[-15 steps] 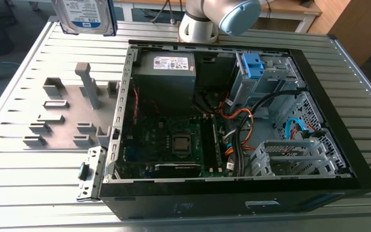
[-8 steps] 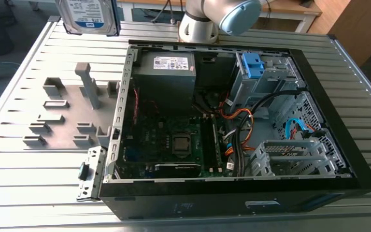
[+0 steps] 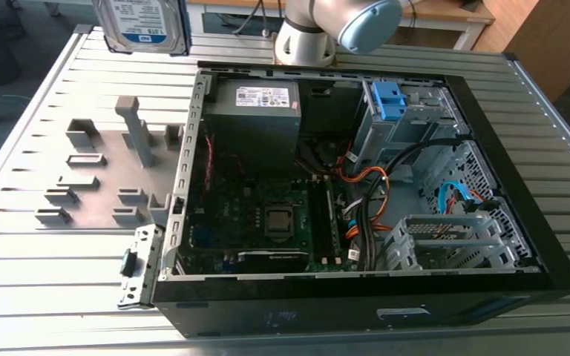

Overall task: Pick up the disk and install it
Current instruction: 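Pick up the disk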

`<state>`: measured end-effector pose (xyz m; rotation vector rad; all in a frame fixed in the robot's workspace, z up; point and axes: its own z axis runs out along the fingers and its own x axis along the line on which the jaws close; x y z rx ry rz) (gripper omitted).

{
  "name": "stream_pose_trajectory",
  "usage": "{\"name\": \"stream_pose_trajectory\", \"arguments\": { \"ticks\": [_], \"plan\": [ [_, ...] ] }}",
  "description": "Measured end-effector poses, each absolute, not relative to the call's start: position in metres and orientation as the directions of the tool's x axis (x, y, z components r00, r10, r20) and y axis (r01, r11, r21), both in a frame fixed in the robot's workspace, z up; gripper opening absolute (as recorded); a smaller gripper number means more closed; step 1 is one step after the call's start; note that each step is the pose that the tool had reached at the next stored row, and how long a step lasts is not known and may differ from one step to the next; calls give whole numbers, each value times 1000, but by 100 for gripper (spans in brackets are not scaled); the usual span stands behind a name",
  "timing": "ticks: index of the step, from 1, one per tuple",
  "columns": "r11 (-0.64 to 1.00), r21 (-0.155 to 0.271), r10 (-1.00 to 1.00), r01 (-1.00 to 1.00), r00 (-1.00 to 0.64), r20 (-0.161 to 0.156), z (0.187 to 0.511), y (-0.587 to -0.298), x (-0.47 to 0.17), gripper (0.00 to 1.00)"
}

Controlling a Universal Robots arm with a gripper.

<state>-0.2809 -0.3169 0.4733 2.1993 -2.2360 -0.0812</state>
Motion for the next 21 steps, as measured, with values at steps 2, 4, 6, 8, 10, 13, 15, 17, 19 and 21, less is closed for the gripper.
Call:
{"name": "stream_pose_trajectory", "arguments": {
  "ticks": [2, 4, 6, 8, 10, 13, 15, 17, 19, 21],
  "plan": [
    [16, 40, -999, -999, -17, -33, 473, -317, -278, 36],
    [16, 40, -999, -999, -17, -33, 473, -317, -276, 36],
    [16, 40, -999, -999, -17, -33, 473, -317, -274, 36],
    [16, 40, -999, -999, -17, -33, 473, -317, -272, 36],
    [16, 40, -999, -999, -17, -33, 473, -317, -269, 36],
    [16, 40, -999, -999, -17, -33, 473, -317, -266, 36],
    [16, 40, -999, -999, -17, -33, 473, -317, -264, 36],
    [16, 40, -999, -999, -17, -33, 473, -317, -261, 36],
    [16, 40, -999, -999, -17, -33, 473, -317, -258, 36],
    [16, 40, -999, -999, -17, -33, 473, -317, -256, 36]
  ]
}}
